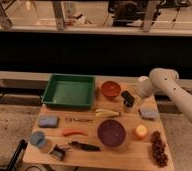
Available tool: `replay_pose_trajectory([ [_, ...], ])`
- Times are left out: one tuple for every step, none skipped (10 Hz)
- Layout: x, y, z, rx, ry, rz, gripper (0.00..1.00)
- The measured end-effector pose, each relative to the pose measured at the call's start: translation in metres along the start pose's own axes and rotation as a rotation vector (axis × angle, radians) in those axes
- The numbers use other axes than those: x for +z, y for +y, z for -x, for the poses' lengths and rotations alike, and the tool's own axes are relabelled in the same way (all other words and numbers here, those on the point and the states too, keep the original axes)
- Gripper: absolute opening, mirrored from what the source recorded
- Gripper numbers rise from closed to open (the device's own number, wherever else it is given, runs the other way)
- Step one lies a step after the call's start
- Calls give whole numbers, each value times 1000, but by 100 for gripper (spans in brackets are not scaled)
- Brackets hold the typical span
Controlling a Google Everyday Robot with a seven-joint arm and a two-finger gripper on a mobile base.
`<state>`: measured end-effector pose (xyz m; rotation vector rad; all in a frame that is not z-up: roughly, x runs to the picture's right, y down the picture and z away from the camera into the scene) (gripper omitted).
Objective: Place eraser in metal cup
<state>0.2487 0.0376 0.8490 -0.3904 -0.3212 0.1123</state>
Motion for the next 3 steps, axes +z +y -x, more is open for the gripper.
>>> replay_pose_trajectory([
  [-9,-3,1,9,-17,-12,80],
  [-26,-9,4,21,-40,-26,80],
  [-41,-14,7,28,-59,-38,80],
])
